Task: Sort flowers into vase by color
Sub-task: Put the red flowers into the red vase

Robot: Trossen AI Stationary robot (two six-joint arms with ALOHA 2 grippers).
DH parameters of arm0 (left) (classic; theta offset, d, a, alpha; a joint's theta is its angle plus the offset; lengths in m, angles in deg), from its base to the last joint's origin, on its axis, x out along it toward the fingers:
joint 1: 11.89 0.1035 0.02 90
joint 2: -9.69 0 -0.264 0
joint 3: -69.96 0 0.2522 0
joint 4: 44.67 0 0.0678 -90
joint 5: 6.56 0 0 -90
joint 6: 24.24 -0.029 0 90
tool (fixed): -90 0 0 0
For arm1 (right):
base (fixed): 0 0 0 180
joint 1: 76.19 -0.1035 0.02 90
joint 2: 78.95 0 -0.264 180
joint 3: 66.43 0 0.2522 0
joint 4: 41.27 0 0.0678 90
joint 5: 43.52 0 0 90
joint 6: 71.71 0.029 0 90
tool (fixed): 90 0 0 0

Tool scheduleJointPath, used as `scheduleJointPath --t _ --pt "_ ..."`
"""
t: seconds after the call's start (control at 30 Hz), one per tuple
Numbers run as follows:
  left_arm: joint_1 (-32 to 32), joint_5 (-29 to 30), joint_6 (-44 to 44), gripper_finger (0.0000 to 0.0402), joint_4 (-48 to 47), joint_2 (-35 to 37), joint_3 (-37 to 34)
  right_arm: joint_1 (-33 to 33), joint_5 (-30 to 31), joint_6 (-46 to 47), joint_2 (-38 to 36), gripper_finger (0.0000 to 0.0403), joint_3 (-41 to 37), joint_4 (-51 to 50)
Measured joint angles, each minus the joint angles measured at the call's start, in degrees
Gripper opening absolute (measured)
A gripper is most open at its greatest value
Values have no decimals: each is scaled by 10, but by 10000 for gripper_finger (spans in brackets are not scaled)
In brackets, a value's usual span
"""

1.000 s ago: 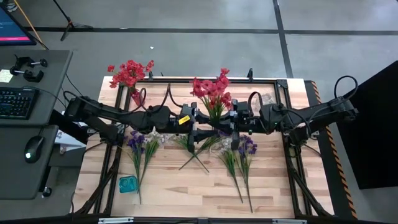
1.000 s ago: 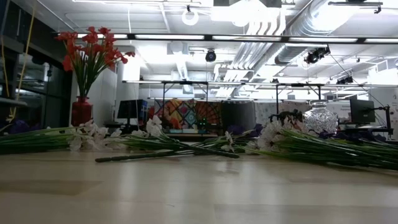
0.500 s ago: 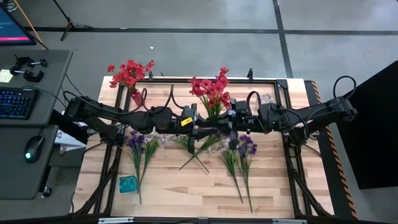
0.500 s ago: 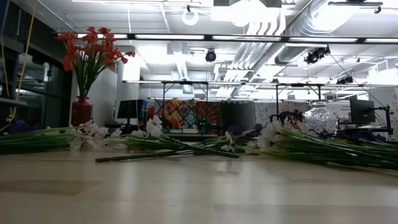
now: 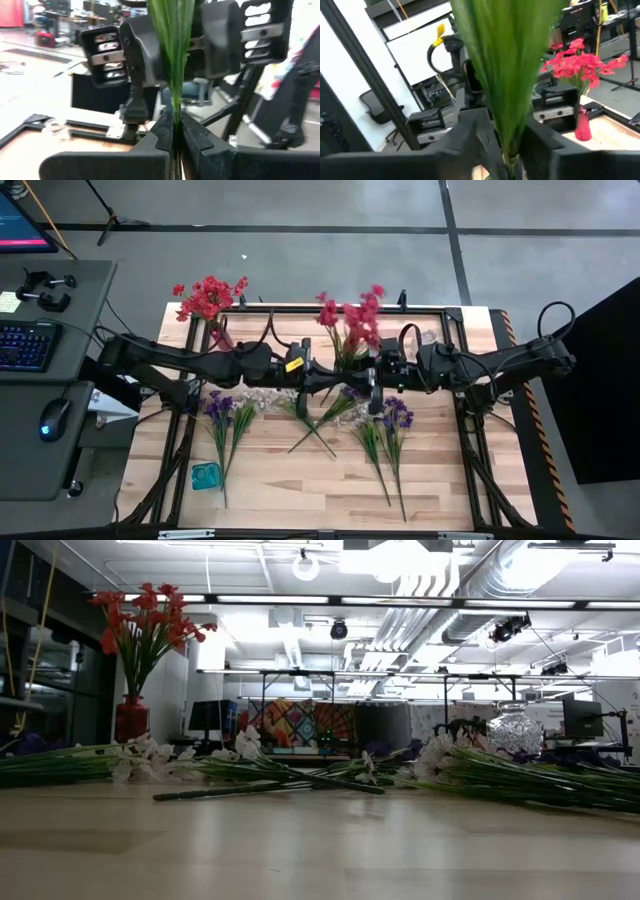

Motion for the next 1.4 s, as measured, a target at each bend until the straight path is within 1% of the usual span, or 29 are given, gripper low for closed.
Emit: scheduleJointPath --t 0.13,0.23,0.33,0.43,0.5,0.6,0.73,0.8,0.87,0.93,1.0,1.07,1.13,1.17,1.27,1.4 --pt "2 44 -11 1 -68 18 0 9 3 -6 -11 219 0 4" --pt "5 91 -11 1 -155 46 0 18 5 -22 -32 260 0 -3" --pt "5 156 -2 1 -256 85 -2 23 22 -47 -63 281 0 -19" --pt "-2 227 18 1 -282 149 -43 23 55 -78 -95 285 0 -45" --pt "-12 287 39 0 -273 204 -89 23 79 -93 -114 286 0 -60" --pt "-31 363 72 0 -247 294 -176 23 95 -96 -133 286 0 -76" --pt "-61 456 63 0 -169 410 -289 23 99 -90 -137 286 0 -86" --pt "-76 519 22 0 -137 454 -328 23 99 -84 -131 286 0 -88" --pt "-86 587 -40 0 -111 483 -349 23 100 -76 -121 286 0 -89" --pt "-91 647 -123 0 -101 498 -359 23 100 -73 -108 286 0 -89" --pt "-89 686 -210 0 -102 504 -365 23 104 -71 -93 286 0 -88" --pt "-81 696 -294 0 -112 504 -369 23 114 -72 -77 286 0 -86" --pt "-72 680 -339 0 -131 504 -376 26 125 -72 -61 286 0 -87" --pt "-66 660 -342 0 -142 504 -376 29 128 -69 -54 286 0 -88" --pt "-30 569 -328 0 -152 502 -376 47 132 -47 -43 286 0 -89" --pt "52 459 -320 0 -144 506 -376 75 130 -29 -38 286 0 -93"
